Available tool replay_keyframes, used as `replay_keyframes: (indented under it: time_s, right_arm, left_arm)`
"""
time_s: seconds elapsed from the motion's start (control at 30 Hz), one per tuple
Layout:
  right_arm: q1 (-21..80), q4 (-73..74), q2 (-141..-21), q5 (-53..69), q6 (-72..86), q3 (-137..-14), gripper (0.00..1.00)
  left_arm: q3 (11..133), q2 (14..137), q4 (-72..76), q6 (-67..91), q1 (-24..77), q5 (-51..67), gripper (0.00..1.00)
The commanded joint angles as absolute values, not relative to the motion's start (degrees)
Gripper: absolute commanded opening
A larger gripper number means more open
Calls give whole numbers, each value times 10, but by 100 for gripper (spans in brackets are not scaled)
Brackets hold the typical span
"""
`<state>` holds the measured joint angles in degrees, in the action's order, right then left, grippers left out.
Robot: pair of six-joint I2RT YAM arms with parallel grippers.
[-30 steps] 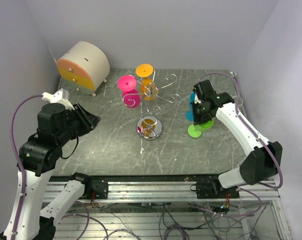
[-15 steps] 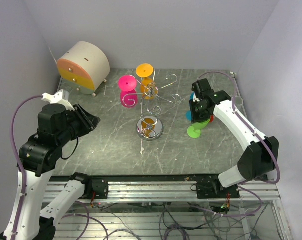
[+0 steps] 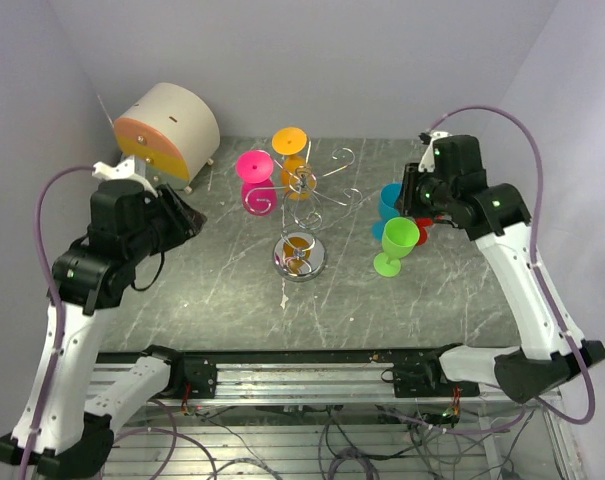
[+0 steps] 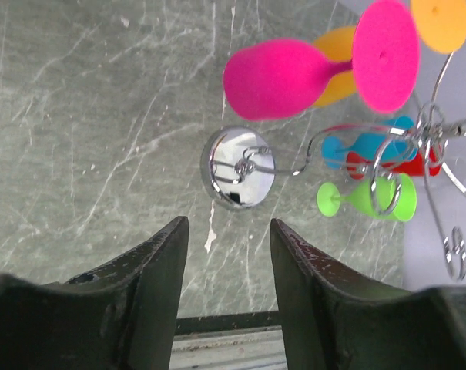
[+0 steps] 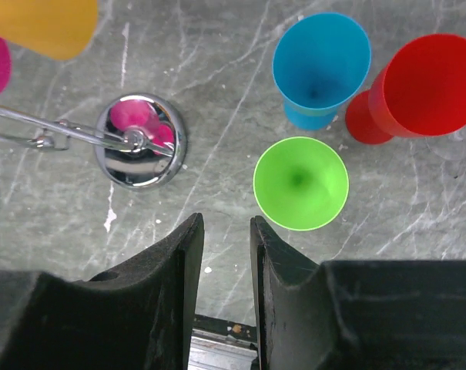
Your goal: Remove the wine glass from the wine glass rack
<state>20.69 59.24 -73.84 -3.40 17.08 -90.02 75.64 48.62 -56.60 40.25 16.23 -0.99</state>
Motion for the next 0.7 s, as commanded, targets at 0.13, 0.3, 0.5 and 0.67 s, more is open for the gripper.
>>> replay_keyframes:
  time_s: [0.13, 0.3, 0.5, 0.67]
  right_arm:
    - [206, 602, -685, -19, 182, -919, 31]
    - [206, 605, -675, -22, 177, -915, 31]
    - [206, 599, -665, -23, 169, -904, 31]
    - [206, 588, -665, -16, 168, -893, 31]
  left_arm:
    - [847, 611, -459, 399, 161, -18, 59]
    - [864, 674, -401, 423, 81, 152, 59]
    - [748, 667, -210, 509, 19, 319, 57]
    - [688, 667, -88, 569, 19, 379, 56]
